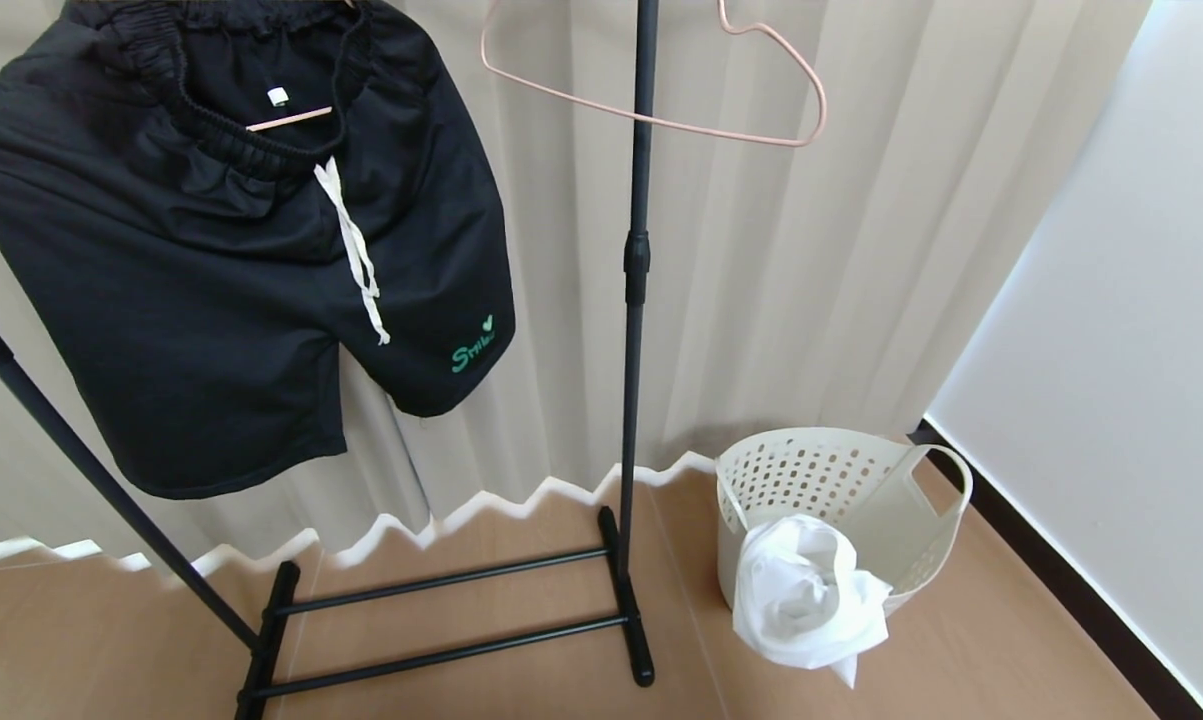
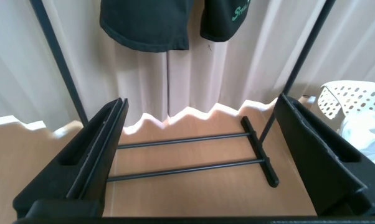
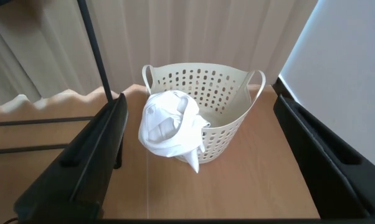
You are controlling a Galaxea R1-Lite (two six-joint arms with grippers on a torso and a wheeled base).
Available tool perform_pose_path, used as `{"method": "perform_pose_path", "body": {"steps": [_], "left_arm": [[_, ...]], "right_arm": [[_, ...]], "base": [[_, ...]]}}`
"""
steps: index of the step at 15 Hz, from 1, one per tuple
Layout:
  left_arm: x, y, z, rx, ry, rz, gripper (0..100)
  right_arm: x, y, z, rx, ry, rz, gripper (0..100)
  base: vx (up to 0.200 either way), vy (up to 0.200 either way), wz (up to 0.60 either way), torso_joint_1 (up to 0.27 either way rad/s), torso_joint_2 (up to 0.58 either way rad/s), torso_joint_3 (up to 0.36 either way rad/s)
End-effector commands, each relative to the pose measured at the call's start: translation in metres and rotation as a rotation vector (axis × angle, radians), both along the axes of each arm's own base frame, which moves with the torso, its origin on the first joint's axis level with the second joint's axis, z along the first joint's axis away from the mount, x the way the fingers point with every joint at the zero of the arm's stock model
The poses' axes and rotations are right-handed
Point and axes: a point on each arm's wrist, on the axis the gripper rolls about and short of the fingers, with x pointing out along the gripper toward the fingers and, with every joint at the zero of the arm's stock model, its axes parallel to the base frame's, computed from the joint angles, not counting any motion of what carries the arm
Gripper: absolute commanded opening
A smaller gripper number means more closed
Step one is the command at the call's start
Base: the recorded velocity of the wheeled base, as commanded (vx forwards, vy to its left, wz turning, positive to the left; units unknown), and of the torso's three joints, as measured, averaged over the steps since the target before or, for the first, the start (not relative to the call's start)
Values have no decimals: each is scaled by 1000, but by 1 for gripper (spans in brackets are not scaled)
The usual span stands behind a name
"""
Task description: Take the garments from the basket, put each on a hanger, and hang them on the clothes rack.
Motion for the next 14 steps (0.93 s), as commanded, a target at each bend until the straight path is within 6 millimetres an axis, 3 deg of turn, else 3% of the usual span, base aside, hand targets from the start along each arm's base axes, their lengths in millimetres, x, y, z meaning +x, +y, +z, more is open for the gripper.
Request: {"method": "perform_pose_path", "body": {"steps": [1, 5, 14], "left_arm": [[0, 0, 0, 0, 2, 0, 100], [0, 0, 0, -2, 2, 0, 100], [0, 0, 0, -2, 2, 0, 100]], "right_arm": [[0, 0, 0, -1, 5, 1, 100], [0, 0, -1, -1, 3, 1, 100], [0, 0, 0, -1, 5, 1, 100]], "base": [[0, 0, 0, 2, 178, 90], [0, 0, 0, 1, 89, -71], [0, 0, 0, 3, 7, -192]]}}
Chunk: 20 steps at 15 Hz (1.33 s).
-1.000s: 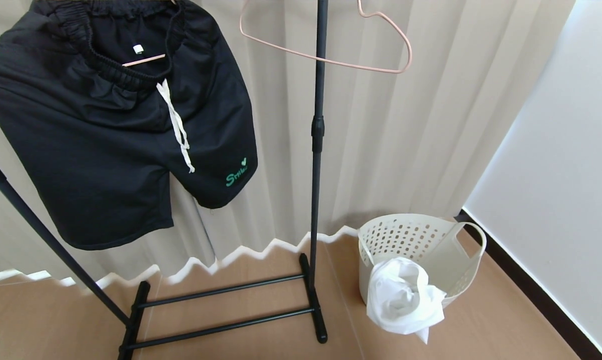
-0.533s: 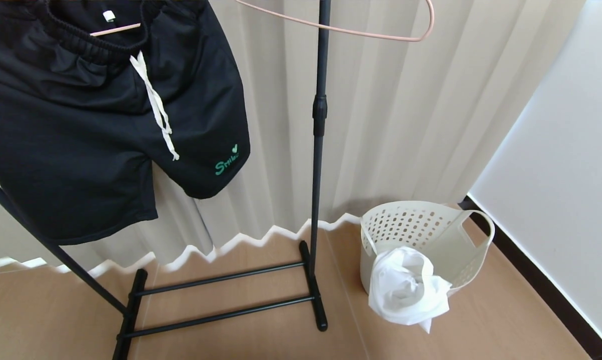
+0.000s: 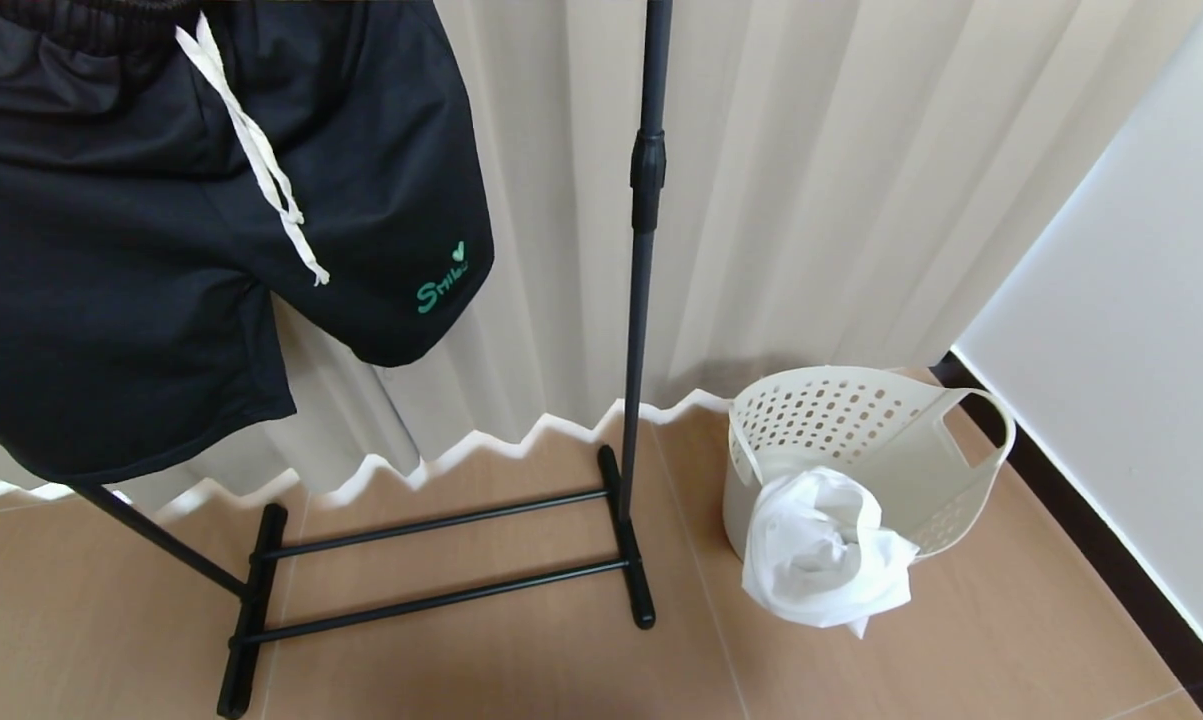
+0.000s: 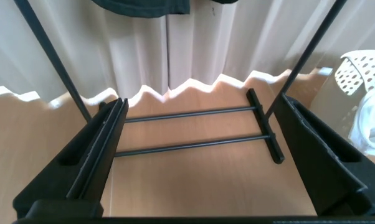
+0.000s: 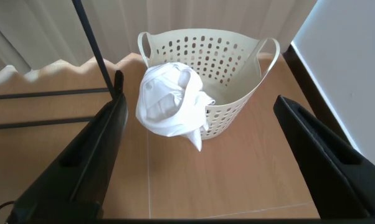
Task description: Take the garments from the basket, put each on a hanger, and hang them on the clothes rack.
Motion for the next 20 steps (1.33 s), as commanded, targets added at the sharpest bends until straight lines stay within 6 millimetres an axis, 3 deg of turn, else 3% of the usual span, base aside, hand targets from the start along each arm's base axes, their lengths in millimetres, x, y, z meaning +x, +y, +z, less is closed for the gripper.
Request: {"method": "perform_pose_path", "body": {"steps": [1, 20], "left_arm": [[0, 0, 0, 0, 1, 1, 100], [0, 0, 0, -2, 0, 3, 100]], "right_arm": [[0, 0, 0, -1, 2, 1, 100], [0, 0, 0, 1, 0, 1, 100]], "base": [[0, 0, 0, 7, -7, -188], [0, 0, 0, 3, 3, -197]]}}
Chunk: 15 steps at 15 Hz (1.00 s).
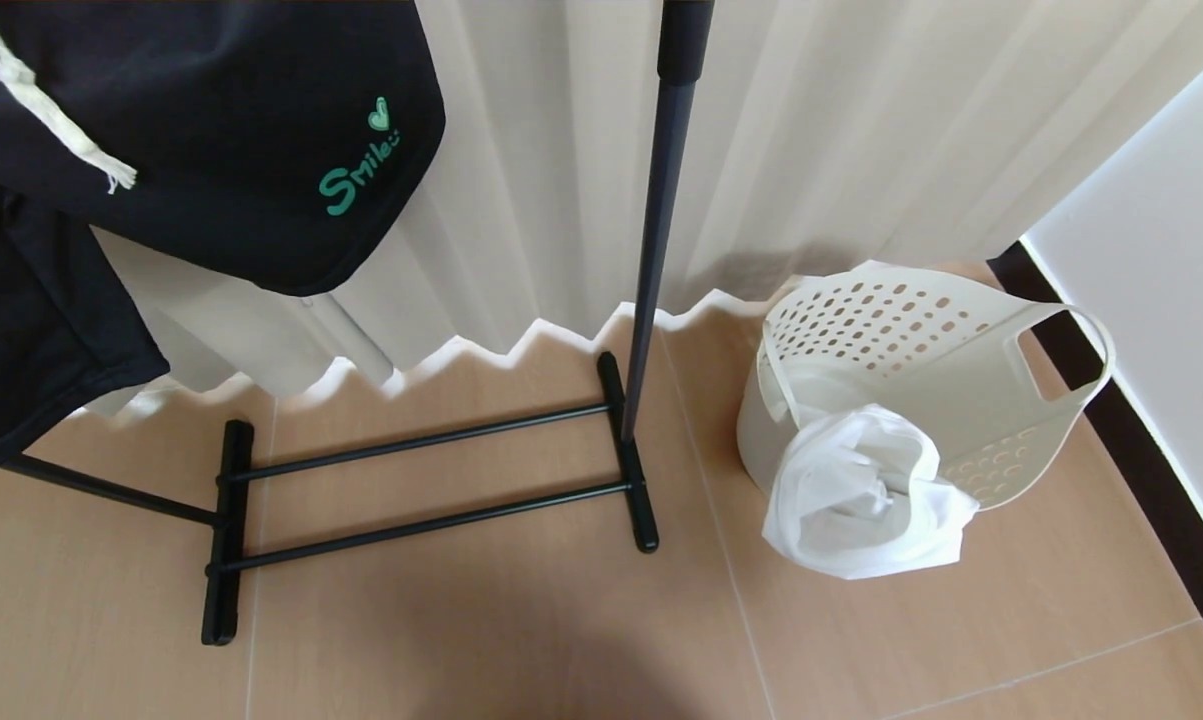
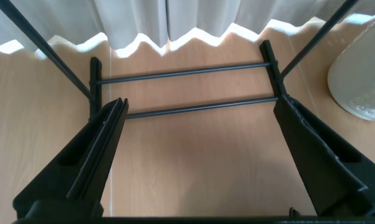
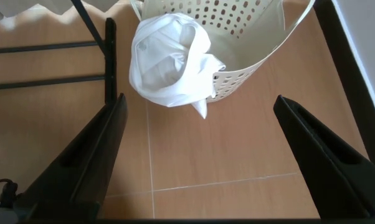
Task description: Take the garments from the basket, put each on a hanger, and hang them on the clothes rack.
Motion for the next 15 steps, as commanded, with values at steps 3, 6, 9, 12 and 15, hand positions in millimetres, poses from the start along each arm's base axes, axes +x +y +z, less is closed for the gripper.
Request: {"method": "perform_pose_path", "body": {"steps": [3, 6, 9, 12, 15], "left_arm": [[0, 0, 0, 1, 0, 1, 100], [0, 0, 0, 4, -1, -2, 100], [0, 0, 0, 1, -3, 1, 100], [0, 0, 0, 1, -3, 1, 100], [0, 0, 0, 1, -3, 1, 100]], "right_arm": [[0, 0, 0, -4, 5, 2, 100], [7, 0, 2, -5, 108, -5, 100], [21, 0, 7, -25, 235, 59, 100], [58, 4, 35, -64, 306, 159, 100], [116, 10, 58, -213, 302, 212, 100]], "base": [[0, 0, 0, -1, -2, -167], [0, 0, 0, 2, 1, -20], [0, 0, 0, 0, 0, 0], [0, 0, 0, 0, 0, 0], [0, 0, 0, 0, 0, 0]]}}
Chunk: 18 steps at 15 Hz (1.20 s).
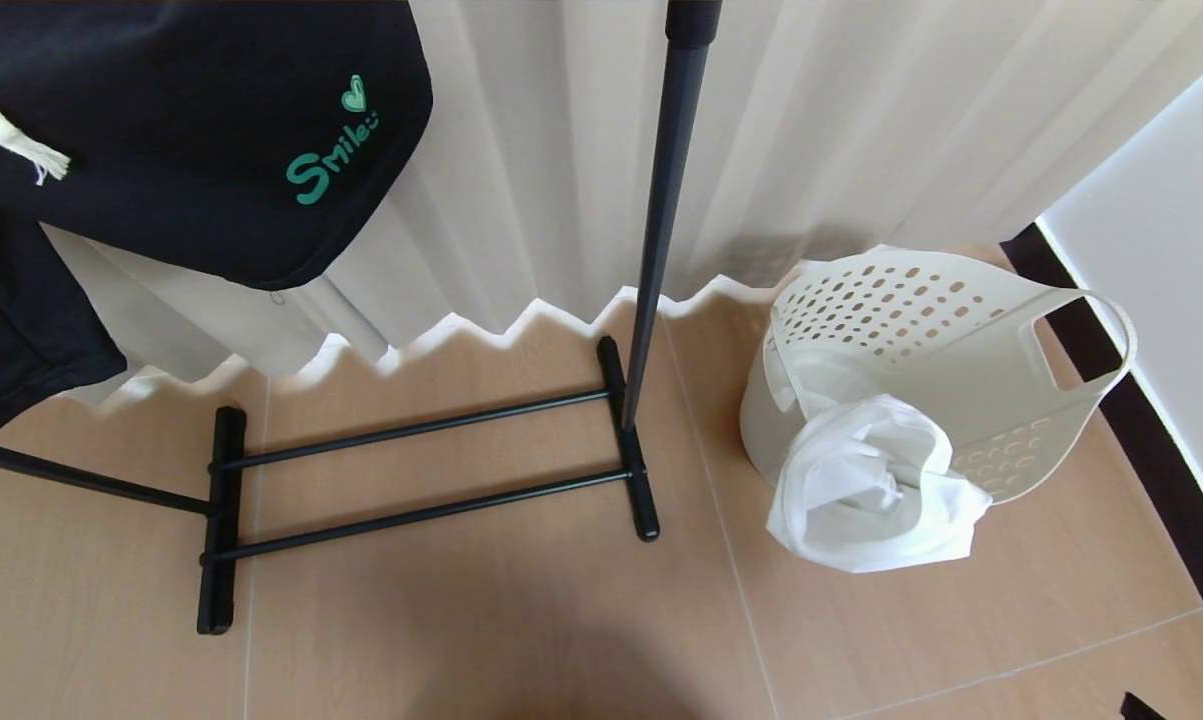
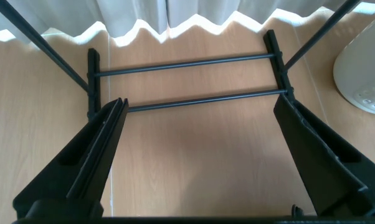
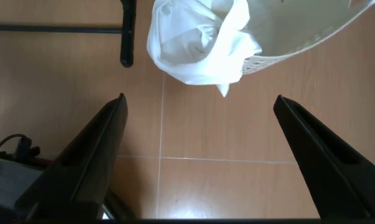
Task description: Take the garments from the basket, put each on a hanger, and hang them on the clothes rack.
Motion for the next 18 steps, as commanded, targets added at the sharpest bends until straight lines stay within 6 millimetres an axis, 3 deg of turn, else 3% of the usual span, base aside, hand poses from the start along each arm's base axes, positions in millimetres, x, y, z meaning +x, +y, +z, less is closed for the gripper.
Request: {"method": "perform_pose_path", "body": {"steps": [1, 5, 9, 14, 18], "left_arm": [[0, 0, 0, -1, 1, 1, 100], [0, 0, 0, -1, 1, 1, 100], [0, 0, 0, -1, 1, 1, 100], [0, 0, 0, -1, 1, 1, 100], [0, 0, 0, -1, 1, 1, 100]], "right_arm": [[71, 10, 19, -165, 92, 107, 100], [151, 32, 35, -551, 80, 315, 100], [226, 45, 26, -920, 94, 369, 100], [278, 67, -21, -1119, 82, 313, 100], [308, 60, -50, -1210, 9, 199, 100]], "base": [[0, 0, 0, 0, 0, 0], [0, 0, 0, 0, 0, 0], [0, 0, 0, 0, 0, 0], [0, 0, 0, 0, 0, 0], [0, 0, 0, 0, 0, 0]]}}
